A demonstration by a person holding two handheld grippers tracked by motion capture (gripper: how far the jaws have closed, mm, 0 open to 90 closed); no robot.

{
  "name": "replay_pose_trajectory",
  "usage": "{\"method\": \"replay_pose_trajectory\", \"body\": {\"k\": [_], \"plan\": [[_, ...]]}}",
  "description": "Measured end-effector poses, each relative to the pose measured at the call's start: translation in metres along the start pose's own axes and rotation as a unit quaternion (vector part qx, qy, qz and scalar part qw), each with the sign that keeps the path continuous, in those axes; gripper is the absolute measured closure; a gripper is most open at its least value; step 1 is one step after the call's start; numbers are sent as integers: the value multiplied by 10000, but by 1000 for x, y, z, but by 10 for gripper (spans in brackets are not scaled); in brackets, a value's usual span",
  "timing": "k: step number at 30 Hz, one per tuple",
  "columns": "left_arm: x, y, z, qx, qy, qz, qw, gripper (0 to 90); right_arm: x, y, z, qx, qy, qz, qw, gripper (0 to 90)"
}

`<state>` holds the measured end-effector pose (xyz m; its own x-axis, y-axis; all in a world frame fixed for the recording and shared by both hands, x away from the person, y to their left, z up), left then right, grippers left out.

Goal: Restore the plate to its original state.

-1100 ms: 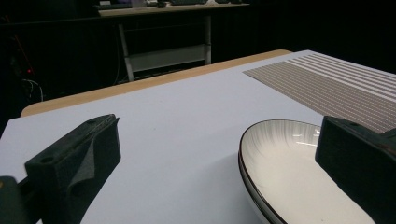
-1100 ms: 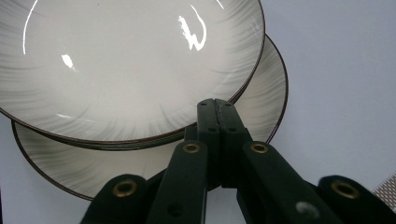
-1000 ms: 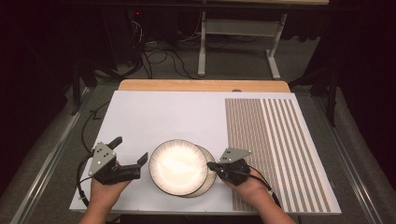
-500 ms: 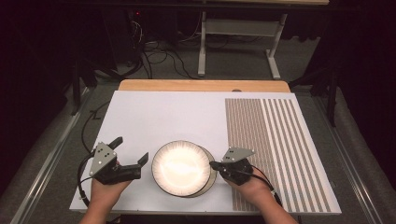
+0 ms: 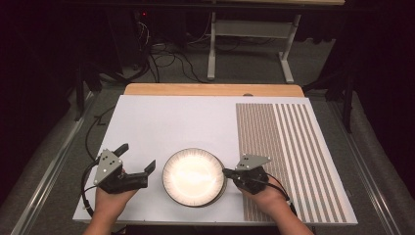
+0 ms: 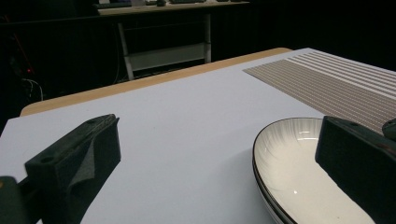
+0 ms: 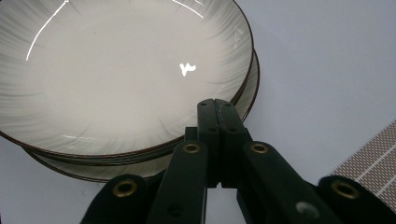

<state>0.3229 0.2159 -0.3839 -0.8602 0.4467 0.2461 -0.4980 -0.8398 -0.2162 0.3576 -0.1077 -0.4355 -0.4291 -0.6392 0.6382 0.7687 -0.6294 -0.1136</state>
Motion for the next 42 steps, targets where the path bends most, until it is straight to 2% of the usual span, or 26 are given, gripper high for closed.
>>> {"method": "replay_pose_trajectory", "body": {"k": [6,12,15,19,26,28,31,35,36,39,40,41,42], "plan": [[-1,1,0,4,-6,-10,10000,4,6,5,-1,-106,38,-25,9999,900],[-2,1,-1,10,-41,-36,10000,4,7,5,-3,-73,33,-55,10000,900],[-1,0,-2,17,-43,-36,10000,4,11,8,-2,-158,124,-78,9998,900],[-3,1,-3,4,-77,-63,10000,4,24,18,0,-329,389,-153,9986,900],[-5,2,-5,14,-130,-77,9999,4,46,31,-1,-473,662,-331,9961,830],[-6,2,-5,23,-145,-87,9999,4,58,36,-2,-572,849,-393,9940,745],[-6,3,-6,22,-165,-101,9998,4,66,40,-3,-638,945,-449,9925,702],[-8,4,-6,14,-178,-110,9998,4,85,49,-8,-781,1207,-660,9874,527],[-8,4,-6,-6,-193,-119,9997,4,85,49,-8,-781,1207,-660,9874,527],[-8,5,-7,-8,-203,-128,9997,4,95,54,-10,-836,1382,-807,9836,413],[-8,5,-7,-8,-203,-130,9997,4,101,56,-12,-874,1542,-850,9805,335],[-8,5,-7,-8,-203,-130,9997,4,104,57,-13,-916,1614,-871,9788,294],[-8,5,-7,-6,-199,-130,9997,4,104,57,-13,-916,1614,-871,9788,294]]}}
Point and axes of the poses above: each handheld gripper's, and its own axes: x roughly backward along the jaws, z roughly out of its top, y roughly to its right, the point moved 5 cm from there along -x, roughly forward along the jaws, and after that the axes turned 12 degrees about -x, right-handed, at the moved point
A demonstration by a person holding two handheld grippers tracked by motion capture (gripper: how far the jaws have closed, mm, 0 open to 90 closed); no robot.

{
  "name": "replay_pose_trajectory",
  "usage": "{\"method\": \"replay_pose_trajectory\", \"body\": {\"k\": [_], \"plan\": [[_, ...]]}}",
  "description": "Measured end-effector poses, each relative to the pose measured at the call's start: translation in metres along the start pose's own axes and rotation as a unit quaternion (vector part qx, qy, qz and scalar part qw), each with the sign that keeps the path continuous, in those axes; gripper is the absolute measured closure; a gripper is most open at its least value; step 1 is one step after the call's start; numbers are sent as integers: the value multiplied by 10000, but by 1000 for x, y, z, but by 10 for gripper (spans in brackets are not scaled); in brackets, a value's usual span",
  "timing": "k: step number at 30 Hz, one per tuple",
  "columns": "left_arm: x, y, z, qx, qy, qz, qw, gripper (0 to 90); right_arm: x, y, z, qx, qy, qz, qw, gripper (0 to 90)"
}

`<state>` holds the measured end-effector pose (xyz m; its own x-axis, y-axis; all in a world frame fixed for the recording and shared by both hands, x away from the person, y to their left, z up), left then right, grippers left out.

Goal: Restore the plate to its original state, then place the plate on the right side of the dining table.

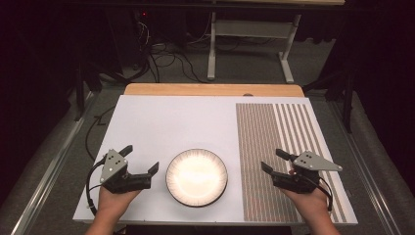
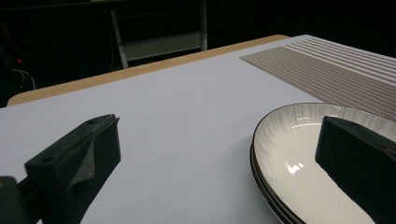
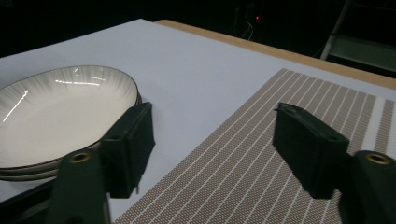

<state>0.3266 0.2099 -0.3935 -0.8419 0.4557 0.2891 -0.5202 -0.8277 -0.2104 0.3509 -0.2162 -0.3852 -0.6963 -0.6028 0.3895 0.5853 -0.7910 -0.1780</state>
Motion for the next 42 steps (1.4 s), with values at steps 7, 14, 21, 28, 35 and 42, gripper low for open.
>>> {"method": "replay_pose_trajectory", "body": {"k": [7,14,21,28,35,42], "plan": [[1,0,-2,82,5,-47,10000,3,13,14,-3,-140,265,-253,9992,6],[0,0,0,58,9,-79,10000,3,14,15,-2,-182,321,-303,9989,6],[3,-1,0,43,-4,-21,10000,3,9,14,-2,-138,292,-246,9992,6],[0,0,0,16,-10,-117,9999,4,4,2,1,-33,174,-212,9996,285],[1,4,2,-44,-11,-132,9999,3,-2,-10,3,139,-18,14,9999,537],[0,5,2,-69,-10,-112,9999,4,-13,-22,1,241,-335,262,9988,731]]}}
Point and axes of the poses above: each handheld gripper's, and its own axes: x roughly backward along the jaws, z roughly out of its top, y roughly to its right, the point moved 5 cm from there along -x, roughly forward along the jaws, and after that the axes turned 12 degrees about -x, right-handed, at the moved point
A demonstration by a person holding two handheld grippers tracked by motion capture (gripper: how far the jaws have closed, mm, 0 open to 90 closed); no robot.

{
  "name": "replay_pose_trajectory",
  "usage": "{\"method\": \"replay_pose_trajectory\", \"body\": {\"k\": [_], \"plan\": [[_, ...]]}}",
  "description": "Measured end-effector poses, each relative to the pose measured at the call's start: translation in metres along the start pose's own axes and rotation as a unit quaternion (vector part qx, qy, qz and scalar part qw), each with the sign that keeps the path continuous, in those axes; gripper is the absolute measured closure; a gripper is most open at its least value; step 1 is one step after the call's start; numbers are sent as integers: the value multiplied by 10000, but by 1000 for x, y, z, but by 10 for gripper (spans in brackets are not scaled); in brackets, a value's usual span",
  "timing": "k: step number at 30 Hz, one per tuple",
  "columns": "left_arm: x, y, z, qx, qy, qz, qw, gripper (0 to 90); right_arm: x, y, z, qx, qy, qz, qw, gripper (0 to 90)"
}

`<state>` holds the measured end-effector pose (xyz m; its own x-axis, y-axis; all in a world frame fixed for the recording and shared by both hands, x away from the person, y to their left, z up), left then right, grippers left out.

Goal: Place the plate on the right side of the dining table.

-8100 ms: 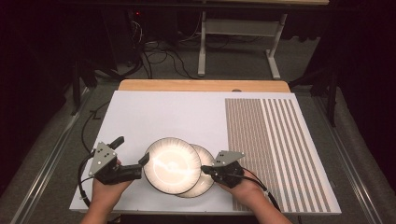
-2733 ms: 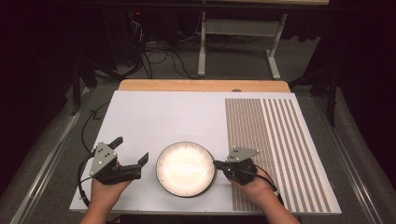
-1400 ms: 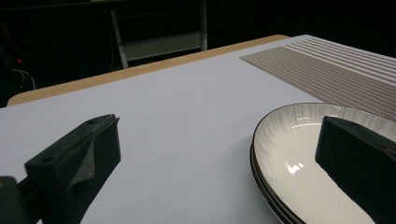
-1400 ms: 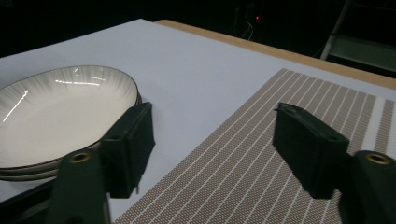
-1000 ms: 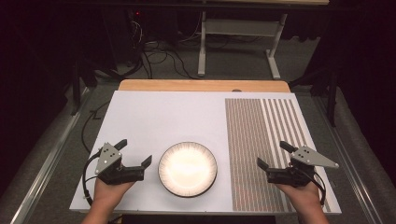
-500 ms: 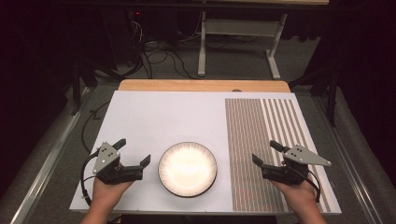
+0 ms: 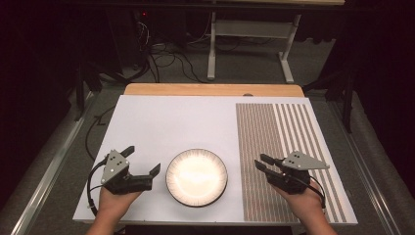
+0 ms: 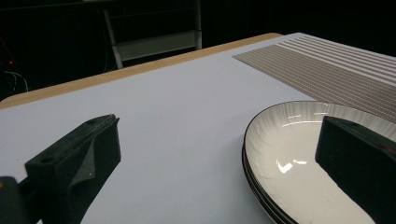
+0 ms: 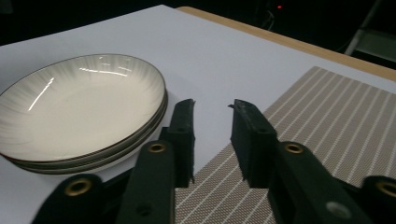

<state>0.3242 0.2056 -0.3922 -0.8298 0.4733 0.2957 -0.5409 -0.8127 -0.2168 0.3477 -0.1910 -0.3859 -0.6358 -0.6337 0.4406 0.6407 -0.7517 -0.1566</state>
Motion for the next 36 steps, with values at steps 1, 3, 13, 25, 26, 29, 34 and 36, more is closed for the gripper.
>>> {"method": "replay_pose_trajectory", "body": {"k": [1,3,13,25,26,29,34,36], "plan": [[0,0,0,9,1,0,10000,4,-3,-4,1,59,-65,72,9999,740],[0,-1,-1,15,2,-5,10000,4,-4,-5,1,73,-95,104,9999,765],[1,-1,0,15,17,-4,10000,3,-28,-23,2,306,-448,524,9972,865],[3,-2,0,36,45,-10,10000,3,-56,-46,-9,477,-994,771,9909,900],[3,-2,0,32,32,-26,10000,3,-58,-47,-10,506,-1027,768,9905,900],[2,-1,1,25,34,-56,10000,3,-62,-48,-16,599,-1215,740,9880,900],[2,-3,0,11,4,-23,10000,9,-65,-49,-19,715,-1360,737,9854,900],[2,-3,0,-5,-1,-22,10000,13,-65,-49,-20,736,-1412,746,9844,900]]}}
Point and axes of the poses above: each handheld gripper's, and its own axes: x roughly backward along the jaws, z roughly out of its top, y roughly to its right, the point moved 5 cm from there along -x, roughly forward along the jaws, and after that the axes turned 12 degrees about -x, right-handed, at the moved point
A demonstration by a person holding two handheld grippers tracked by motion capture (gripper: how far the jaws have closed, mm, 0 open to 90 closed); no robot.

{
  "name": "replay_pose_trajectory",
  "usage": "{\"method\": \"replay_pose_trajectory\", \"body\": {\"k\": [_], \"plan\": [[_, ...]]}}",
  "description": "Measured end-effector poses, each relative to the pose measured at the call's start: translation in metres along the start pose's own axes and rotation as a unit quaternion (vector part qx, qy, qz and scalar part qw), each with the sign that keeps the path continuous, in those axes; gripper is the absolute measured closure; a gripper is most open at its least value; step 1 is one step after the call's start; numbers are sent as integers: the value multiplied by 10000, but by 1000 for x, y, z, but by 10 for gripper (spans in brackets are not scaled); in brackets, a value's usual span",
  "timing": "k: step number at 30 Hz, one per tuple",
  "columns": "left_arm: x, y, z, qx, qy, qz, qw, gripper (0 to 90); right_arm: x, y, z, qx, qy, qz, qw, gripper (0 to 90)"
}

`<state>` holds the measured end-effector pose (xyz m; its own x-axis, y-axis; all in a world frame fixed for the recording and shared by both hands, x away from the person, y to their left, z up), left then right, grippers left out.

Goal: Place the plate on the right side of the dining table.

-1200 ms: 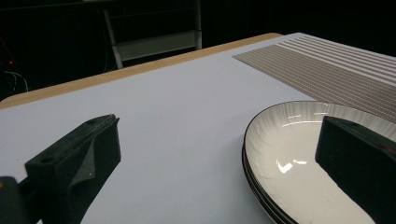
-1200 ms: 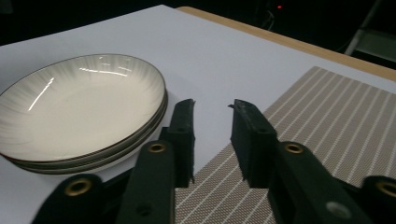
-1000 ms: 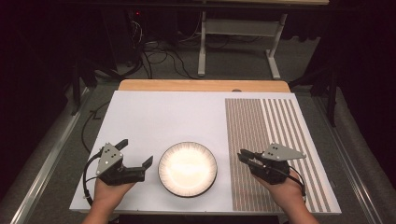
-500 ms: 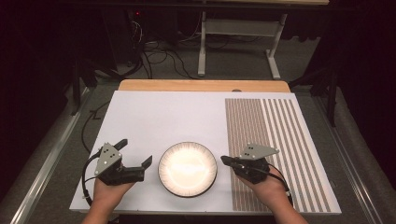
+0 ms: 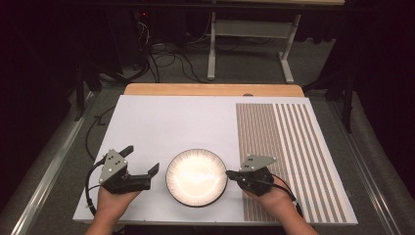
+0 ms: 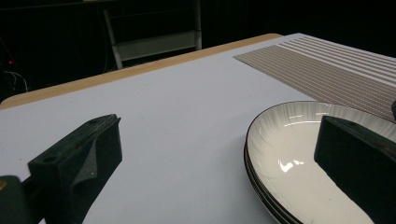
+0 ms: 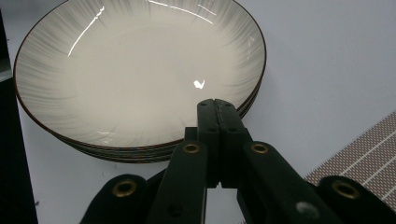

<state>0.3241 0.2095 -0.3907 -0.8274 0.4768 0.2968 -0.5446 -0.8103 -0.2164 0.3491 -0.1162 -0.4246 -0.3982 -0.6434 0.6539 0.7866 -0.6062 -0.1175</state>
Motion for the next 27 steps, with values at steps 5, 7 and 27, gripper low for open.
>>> {"method": "replay_pose_trajectory", "body": {"k": [5,7,27], "plan": [[0,1,0,-32,31,16,10000,24,-3,-1,0,-4,-55,-2,10000,900],[0,0,0,-9,55,-1,10000,26,-3,-1,0,4,-37,8,10000,900],[5,-4,3,70,215,142,9996,0,-4,-1,0,31,-79,59,9999,900]]}}
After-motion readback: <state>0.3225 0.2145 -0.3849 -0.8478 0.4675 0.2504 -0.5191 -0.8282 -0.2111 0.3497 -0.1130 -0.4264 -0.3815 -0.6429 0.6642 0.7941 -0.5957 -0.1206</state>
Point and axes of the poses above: each handheld gripper's, and its own axes: x roughly backward along the jaws, z roughly out of its top, y roughly to its right, the point moved 5 cm from there along -x, roughly forward along the jaws, and after that the axes turned 12 degrees about -x, right-handed, at the moved point
